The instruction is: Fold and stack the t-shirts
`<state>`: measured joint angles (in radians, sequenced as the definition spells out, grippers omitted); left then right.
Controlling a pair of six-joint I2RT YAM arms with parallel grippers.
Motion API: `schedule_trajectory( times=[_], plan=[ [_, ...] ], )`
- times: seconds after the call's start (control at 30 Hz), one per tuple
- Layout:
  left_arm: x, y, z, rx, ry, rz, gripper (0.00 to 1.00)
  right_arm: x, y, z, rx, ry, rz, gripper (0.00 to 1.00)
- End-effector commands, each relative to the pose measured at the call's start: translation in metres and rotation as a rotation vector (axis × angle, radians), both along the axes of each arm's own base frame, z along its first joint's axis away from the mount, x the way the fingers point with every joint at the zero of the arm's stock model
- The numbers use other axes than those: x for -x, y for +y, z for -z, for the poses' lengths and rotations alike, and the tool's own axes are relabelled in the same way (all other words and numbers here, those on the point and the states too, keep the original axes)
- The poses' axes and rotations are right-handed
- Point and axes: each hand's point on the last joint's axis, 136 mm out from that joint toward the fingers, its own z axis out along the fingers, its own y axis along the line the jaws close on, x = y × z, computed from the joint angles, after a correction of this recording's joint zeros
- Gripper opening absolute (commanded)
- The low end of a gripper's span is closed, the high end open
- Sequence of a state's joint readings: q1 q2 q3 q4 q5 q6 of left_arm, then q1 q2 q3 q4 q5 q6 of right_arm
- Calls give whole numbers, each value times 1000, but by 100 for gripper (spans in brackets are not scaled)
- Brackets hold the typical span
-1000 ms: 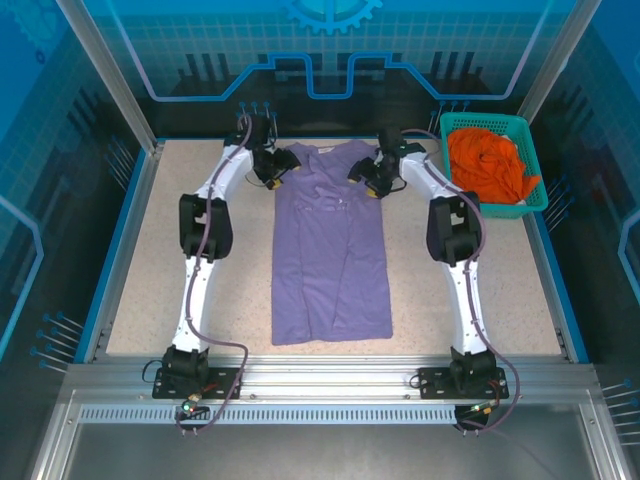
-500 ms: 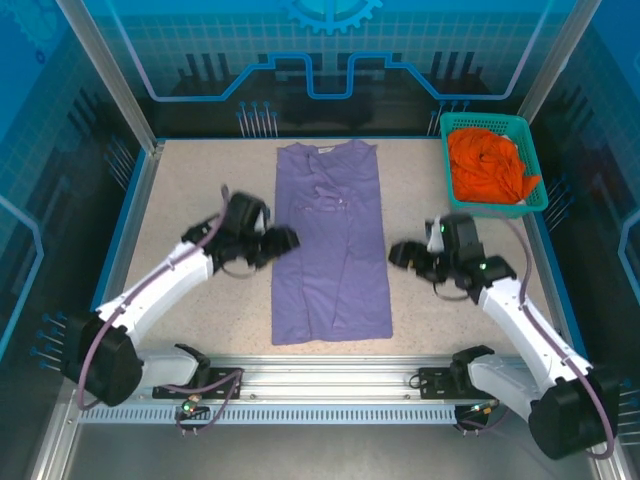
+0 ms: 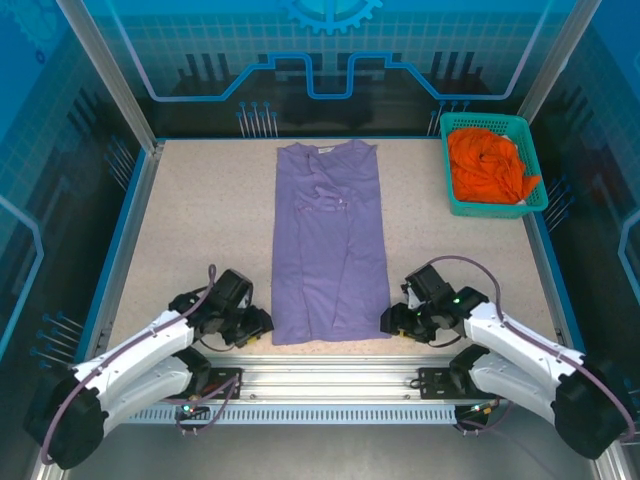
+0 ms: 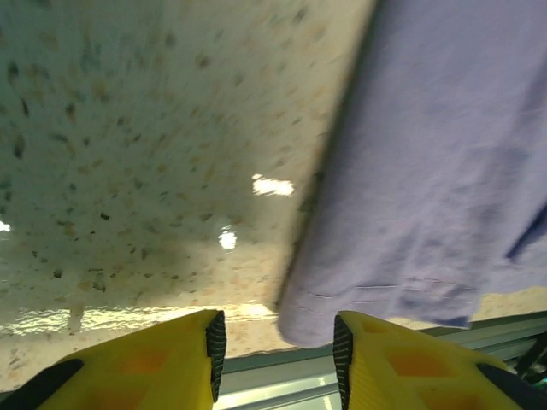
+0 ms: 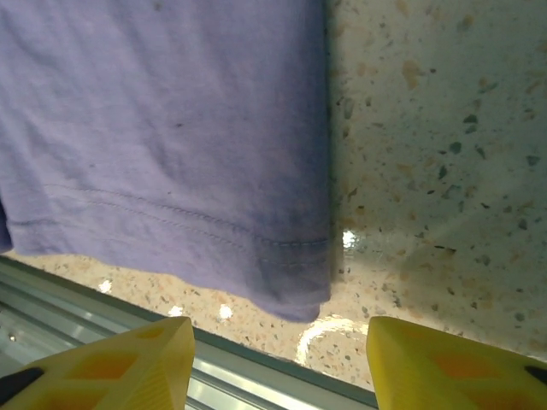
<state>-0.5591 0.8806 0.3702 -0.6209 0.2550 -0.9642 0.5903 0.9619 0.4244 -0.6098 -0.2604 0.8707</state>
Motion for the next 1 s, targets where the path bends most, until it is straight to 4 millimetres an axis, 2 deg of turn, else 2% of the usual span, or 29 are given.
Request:
schedule_trajectory(
  times=[0.0,0.27,0.43,0.73,0.83,0.97],
  plan=[
    [-5,-20,0,100,3,2,39,-7,3,6,33,-2,12,55],
    [-12,-32,12,128,15,27,37,-17,12,16,62,27,-2,47],
    [-10,-29,18,99,28,48,35,-19,17,18,54,37,-14,42],
    [-6,-31,28,83,60,103,37,-23,26,4,5,-1,-28,42],
    [-7,-34,29,89,67,112,30,-24,24,4,19,-1,-27,40],
    [-14,-35,27,76,48,111,22,-25,25,7,33,13,-31,29]
  ],
)
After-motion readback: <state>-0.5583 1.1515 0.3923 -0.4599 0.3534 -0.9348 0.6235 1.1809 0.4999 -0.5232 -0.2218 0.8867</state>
